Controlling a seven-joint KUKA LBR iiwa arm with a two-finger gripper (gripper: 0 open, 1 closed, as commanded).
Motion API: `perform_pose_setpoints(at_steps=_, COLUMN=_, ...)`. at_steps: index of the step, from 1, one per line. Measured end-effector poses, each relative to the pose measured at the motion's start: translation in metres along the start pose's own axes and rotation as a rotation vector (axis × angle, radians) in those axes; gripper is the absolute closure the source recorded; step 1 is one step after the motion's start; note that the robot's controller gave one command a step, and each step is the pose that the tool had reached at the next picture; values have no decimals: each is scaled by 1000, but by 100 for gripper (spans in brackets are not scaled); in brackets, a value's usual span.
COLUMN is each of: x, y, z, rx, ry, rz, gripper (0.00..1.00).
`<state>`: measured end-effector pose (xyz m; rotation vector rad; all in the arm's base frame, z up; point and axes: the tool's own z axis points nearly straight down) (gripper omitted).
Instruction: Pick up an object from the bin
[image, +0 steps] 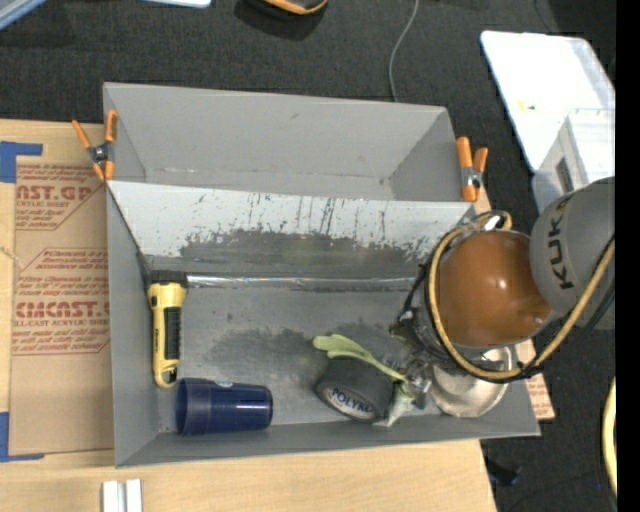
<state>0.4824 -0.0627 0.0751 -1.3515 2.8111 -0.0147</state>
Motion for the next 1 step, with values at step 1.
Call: perform_pose_setpoints(at_steps=1, x=-9, y=6, z=-3, rx=0, ry=0, rz=4, gripper=100)
